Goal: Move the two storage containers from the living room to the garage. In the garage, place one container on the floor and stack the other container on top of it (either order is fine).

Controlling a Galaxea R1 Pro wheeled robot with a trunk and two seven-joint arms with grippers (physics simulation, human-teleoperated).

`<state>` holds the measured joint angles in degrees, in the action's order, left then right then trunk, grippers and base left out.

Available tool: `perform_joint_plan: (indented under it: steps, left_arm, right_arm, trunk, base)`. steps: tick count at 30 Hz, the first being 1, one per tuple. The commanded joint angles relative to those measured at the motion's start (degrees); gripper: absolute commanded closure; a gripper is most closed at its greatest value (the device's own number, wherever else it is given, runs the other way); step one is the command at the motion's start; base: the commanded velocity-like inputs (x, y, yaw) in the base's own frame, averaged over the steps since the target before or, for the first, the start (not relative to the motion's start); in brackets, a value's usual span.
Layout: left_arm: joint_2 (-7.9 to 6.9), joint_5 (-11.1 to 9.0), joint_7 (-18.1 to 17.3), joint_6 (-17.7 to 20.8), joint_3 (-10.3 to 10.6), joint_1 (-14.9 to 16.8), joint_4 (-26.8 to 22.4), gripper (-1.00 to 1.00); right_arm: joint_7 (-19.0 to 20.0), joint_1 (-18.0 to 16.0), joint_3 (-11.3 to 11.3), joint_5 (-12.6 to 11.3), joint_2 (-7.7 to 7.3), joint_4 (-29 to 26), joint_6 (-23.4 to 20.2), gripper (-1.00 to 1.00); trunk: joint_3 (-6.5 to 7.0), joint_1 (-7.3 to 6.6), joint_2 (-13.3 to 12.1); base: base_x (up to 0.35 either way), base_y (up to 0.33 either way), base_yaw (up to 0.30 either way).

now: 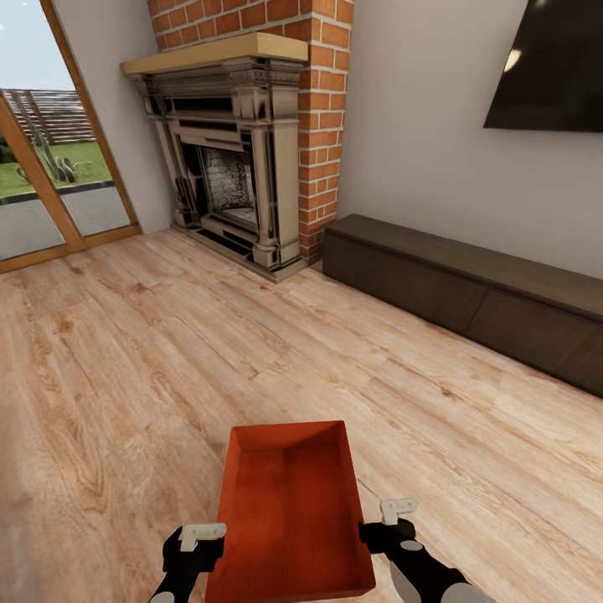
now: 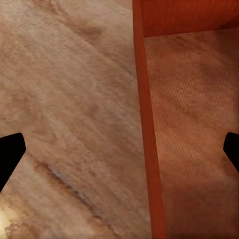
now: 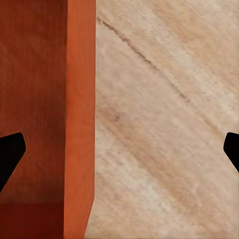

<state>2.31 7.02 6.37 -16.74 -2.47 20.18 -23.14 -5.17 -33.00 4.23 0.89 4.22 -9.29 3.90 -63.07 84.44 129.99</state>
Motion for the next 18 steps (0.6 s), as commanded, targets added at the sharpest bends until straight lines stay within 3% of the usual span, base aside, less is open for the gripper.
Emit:
perform_joint_plan:
  steps: [1,18]
  left_arm:
    - [0.05,0.6,0.2,-0.2,-0.3,0.0,0.0,-1.0]
    - [0.06,0.5,0.2,-0.1,-0.3,0.0,-0.1,-1.0]
  right_arm:
    - [-0.4,-0.1,0.4,0.1,-0.01,0.1,0.0,-1.0]
    - [-0.4,-0.1,0.4,0.1,-0.01,0.1,-0.2,-1.0]
  trunk:
    - [-0.04,-0.01,0.0]
    - [-0.04,-0.01,0.0]
  base:
    - [0.0,0.0,0.0]
    - [0.0,0.0,0.0]
